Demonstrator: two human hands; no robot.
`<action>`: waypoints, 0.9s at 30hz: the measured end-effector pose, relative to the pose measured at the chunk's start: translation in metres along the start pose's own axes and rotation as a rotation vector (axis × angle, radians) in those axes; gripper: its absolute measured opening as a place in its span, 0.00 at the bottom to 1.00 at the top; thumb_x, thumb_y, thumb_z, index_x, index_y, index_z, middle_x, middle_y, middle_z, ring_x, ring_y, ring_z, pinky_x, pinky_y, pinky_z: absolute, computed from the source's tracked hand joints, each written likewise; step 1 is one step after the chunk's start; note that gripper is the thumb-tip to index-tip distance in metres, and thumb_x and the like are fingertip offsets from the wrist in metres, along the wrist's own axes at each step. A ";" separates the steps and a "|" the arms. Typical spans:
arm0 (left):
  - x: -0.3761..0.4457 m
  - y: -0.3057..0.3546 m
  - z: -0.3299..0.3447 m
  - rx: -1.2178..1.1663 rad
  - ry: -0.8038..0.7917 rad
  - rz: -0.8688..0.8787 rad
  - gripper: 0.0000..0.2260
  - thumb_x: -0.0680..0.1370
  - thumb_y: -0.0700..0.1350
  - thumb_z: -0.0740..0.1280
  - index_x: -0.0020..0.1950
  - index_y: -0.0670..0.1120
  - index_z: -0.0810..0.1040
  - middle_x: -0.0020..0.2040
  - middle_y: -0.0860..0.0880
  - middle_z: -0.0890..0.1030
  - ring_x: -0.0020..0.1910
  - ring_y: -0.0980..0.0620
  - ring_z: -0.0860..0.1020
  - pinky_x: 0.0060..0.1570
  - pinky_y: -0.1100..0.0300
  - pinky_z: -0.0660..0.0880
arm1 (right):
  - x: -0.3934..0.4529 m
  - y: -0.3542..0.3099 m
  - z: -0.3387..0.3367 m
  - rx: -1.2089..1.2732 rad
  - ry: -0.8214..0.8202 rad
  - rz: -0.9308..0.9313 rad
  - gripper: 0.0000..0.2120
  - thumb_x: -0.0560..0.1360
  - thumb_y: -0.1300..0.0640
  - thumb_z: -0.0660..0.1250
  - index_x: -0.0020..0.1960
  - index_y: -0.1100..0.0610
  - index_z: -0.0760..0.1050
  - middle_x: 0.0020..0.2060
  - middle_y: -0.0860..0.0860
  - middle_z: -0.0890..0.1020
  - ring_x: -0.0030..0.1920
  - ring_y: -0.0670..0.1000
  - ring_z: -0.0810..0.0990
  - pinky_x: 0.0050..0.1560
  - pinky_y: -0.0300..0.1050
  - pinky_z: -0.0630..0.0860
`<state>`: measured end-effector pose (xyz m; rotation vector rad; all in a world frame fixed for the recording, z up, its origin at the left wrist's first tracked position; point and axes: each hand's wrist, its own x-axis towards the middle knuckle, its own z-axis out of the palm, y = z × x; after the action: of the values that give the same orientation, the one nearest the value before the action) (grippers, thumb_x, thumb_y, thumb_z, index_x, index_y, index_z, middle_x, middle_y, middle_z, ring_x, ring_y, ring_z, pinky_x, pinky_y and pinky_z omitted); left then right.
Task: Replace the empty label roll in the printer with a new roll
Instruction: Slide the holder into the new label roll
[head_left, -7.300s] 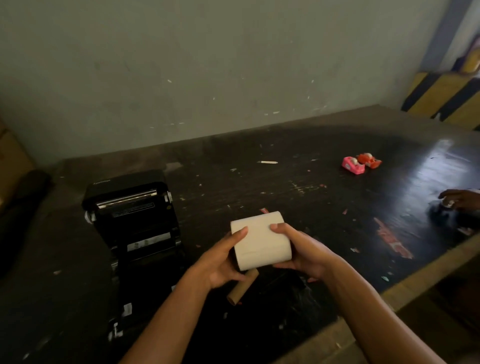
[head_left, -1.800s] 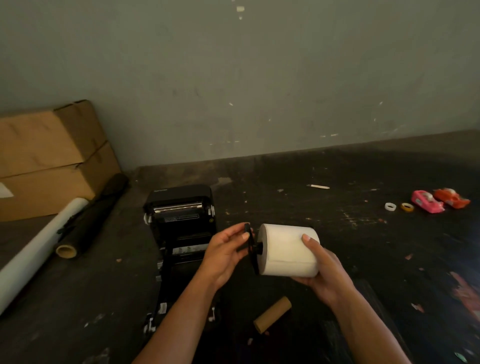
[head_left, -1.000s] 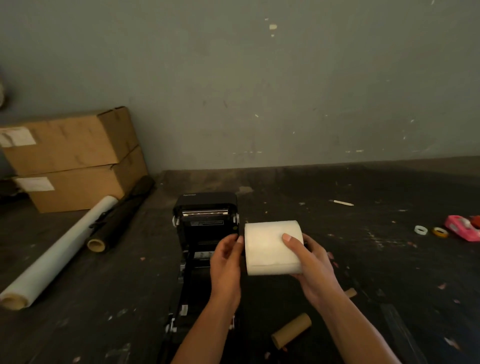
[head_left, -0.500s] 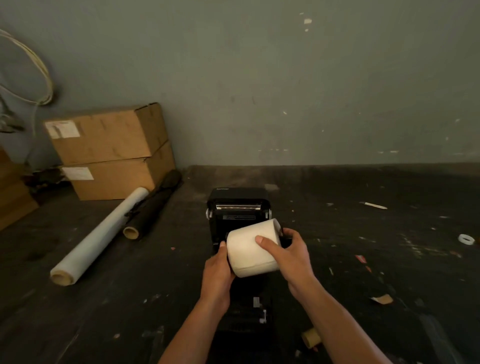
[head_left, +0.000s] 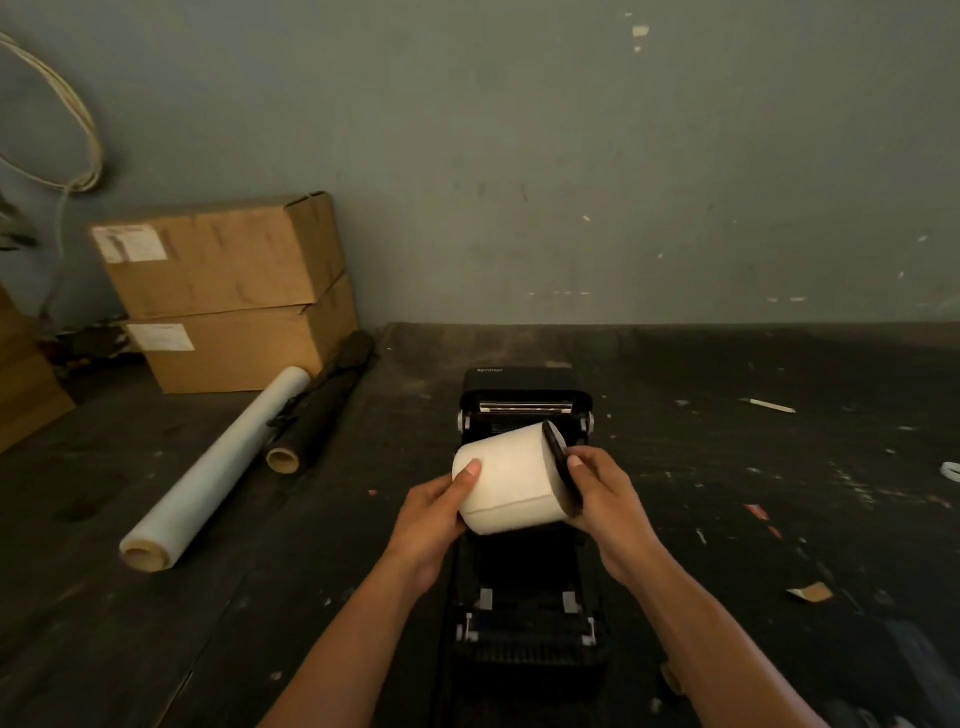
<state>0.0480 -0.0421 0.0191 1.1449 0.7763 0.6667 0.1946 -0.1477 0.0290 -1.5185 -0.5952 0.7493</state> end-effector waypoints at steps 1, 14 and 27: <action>0.001 0.001 -0.003 0.009 -0.016 -0.001 0.09 0.77 0.49 0.67 0.51 0.45 0.81 0.51 0.46 0.84 0.52 0.49 0.82 0.51 0.56 0.79 | 0.000 0.002 0.000 -0.037 0.026 -0.026 0.07 0.80 0.53 0.57 0.55 0.48 0.72 0.58 0.54 0.75 0.56 0.52 0.76 0.56 0.57 0.78; 0.035 -0.005 -0.011 0.088 -0.055 -0.034 0.15 0.75 0.46 0.70 0.59 0.41 0.80 0.51 0.46 0.84 0.49 0.52 0.82 0.50 0.58 0.80 | 0.030 0.020 -0.020 -0.541 -0.027 -0.275 0.04 0.79 0.54 0.61 0.53 0.49 0.73 0.45 0.45 0.79 0.46 0.42 0.79 0.43 0.36 0.74; 0.054 -0.043 -0.008 0.399 0.044 0.086 0.19 0.71 0.51 0.74 0.61 0.50 0.80 0.46 0.56 0.83 0.47 0.60 0.80 0.46 0.64 0.75 | 0.080 0.065 -0.045 -0.578 -0.258 -0.114 0.10 0.77 0.60 0.64 0.57 0.57 0.77 0.47 0.50 0.83 0.43 0.41 0.84 0.48 0.38 0.80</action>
<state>0.0756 -0.0071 -0.0338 1.5369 0.9271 0.6256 0.2763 -0.1229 -0.0434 -1.9036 -1.1563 0.7238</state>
